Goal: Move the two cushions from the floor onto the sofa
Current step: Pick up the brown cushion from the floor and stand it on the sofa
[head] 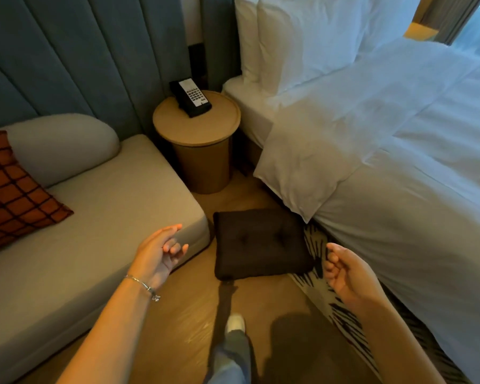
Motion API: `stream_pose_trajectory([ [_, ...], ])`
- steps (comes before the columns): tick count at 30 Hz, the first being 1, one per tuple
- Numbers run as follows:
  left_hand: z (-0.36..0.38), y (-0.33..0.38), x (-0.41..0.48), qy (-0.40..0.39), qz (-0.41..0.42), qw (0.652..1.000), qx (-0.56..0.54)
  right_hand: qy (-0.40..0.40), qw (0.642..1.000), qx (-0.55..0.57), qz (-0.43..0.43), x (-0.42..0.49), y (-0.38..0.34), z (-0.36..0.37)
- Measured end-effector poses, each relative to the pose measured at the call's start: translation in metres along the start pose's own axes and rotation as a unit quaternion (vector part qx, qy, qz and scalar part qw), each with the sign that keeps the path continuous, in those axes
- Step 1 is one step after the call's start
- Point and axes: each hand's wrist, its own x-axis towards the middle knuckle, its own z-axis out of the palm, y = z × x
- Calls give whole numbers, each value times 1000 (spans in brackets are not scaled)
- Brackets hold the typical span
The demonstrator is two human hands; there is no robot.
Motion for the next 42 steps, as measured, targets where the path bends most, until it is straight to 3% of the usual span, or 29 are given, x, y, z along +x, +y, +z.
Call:
stream_pose_trajectory([
  [12,144,-9,145,-29,-35,994,102,93,993,66,37,137,-65,-39],
  [21,175,-67,259,55,-86,986,135,97,988,-12,117,293,-70,-70],
  [25,160,-112,309,71,-117,975,175,116,981,-29,154,359,-36,-88],
  [31,101,-210,418,66,-170,956,230,122,970,-101,185,475,76,-129],
  [38,15,-356,568,127,-201,932,274,108,941,-286,144,642,202,-183],
  [42,-26,-416,635,184,-219,918,275,107,928,-338,118,732,255,-209],
])
